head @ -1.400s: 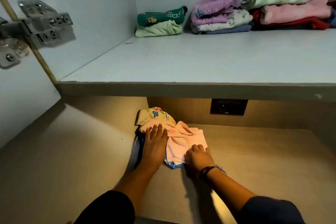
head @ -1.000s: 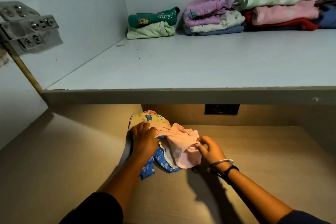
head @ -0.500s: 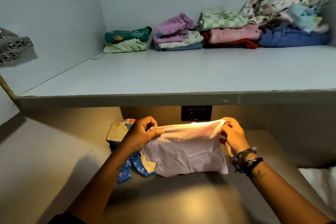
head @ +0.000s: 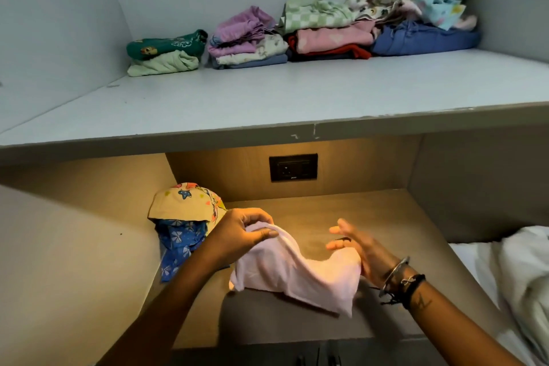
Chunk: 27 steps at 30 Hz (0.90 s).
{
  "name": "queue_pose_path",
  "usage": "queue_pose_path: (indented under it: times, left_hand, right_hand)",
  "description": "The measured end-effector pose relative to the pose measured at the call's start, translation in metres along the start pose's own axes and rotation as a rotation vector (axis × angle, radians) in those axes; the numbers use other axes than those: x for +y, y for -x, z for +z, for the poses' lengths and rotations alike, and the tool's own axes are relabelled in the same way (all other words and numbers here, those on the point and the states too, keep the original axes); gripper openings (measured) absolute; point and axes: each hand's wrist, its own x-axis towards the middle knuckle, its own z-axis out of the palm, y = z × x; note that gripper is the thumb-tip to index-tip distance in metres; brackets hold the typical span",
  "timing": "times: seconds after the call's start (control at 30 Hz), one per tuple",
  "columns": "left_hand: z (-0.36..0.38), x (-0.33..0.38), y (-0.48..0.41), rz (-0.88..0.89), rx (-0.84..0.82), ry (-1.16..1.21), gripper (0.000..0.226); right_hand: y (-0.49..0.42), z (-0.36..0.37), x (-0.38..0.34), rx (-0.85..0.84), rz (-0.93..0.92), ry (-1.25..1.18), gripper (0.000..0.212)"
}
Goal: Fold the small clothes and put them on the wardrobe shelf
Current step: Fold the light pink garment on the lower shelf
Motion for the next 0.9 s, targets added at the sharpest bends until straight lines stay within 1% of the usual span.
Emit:
queue_pose_path:
  times: [0.03, 0.07, 0.1, 0.13, 0.17, 0.2, 0.27, 0.33, 0.4, 0.43, 0.53, 0.57, 0.63, 0.7, 0.8, 0.83, 0.9]
  left_hand:
    - [0.004, 0.001, 0.002, 0.010, -0.023, -0.020, 0.008]
    - [0.007, 0.003, 0.003, 0.018, -0.040, -0.037, 0.009]
    - [0.009, 0.004, 0.005, 0.022, -0.053, -0.044, 0.010]
    - [0.009, 0.005, 0.007, 0.024, -0.062, -0.047, 0.010]
    - [0.009, 0.006, 0.008, 0.027, -0.070, -0.051, 0.011]
    - [0.007, 0.007, 0.009, 0.032, -0.075, -0.056, 0.012]
    - [0.001, 0.007, 0.012, 0.029, -0.075, -0.057, 0.012]
    - [-0.007, 0.004, 0.017, 0.011, -0.067, -0.071, 0.010]
    - [-0.015, -0.003, 0.024, -0.002, -0.070, -0.132, 0.010]
    - [-0.019, -0.008, 0.028, -0.026, -0.079, -0.169, 0.010]
    - [-0.027, -0.028, 0.034, -0.155, -0.141, -0.261, 0.015]
    - [-0.029, -0.035, 0.033, -0.193, -0.174, -0.302, 0.016]
    - [-0.033, -0.048, 0.026, -0.244, -0.205, -0.367, 0.012]
    - [-0.036, -0.057, 0.008, -0.275, -0.156, -0.427, 0.011]
    - [-0.043, -0.058, -0.031, -0.286, 0.000, -0.528, 0.015]
    - [-0.047, -0.054, -0.046, -0.283, 0.050, -0.512, 0.013]
    - [-0.055, -0.042, -0.071, -0.262, 0.150, -0.454, 0.011]
  right_hand:
    - [0.002, 0.002, 0.003, -0.076, 0.026, 0.147, 0.071]
    - [0.003, 0.006, 0.006, -0.153, 0.043, 0.340, 0.070]
    - [0.005, 0.011, 0.009, -0.216, 0.053, 0.530, 0.063]
    - [0.005, 0.015, 0.012, -0.258, 0.055, 0.678, 0.052]
    - [0.006, 0.019, 0.013, -0.278, 0.054, 0.768, 0.038]
    - [0.007, 0.022, 0.014, -0.288, 0.055, 0.816, 0.028]
    - [0.010, 0.022, 0.014, -0.296, 0.083, 0.857, 0.024]
    - [0.014, 0.018, 0.011, -0.287, 0.083, 0.836, 0.018]
    - [0.018, 0.009, 0.009, -0.212, 0.008, 0.757, 0.012]
    - [0.019, 0.004, 0.008, -0.157, -0.045, 0.690, 0.012]
    - [0.019, -0.010, 0.002, -0.027, -0.168, 0.463, 0.015]
    - [0.016, -0.014, -0.002, 0.014, -0.198, 0.446, 0.015]
    - [0.004, -0.019, -0.013, 0.114, -0.256, 0.516, 0.016]
    - [-0.013, -0.020, -0.029, 0.194, -0.294, 0.623, 0.014]
    - [-0.045, -0.022, -0.064, 0.339, -0.362, 0.694, 0.008]
    - [-0.055, -0.023, -0.079, 0.402, -0.398, 0.716, 0.008]
    - [-0.067, -0.023, -0.112, 0.532, -0.484, 0.737, 0.014]
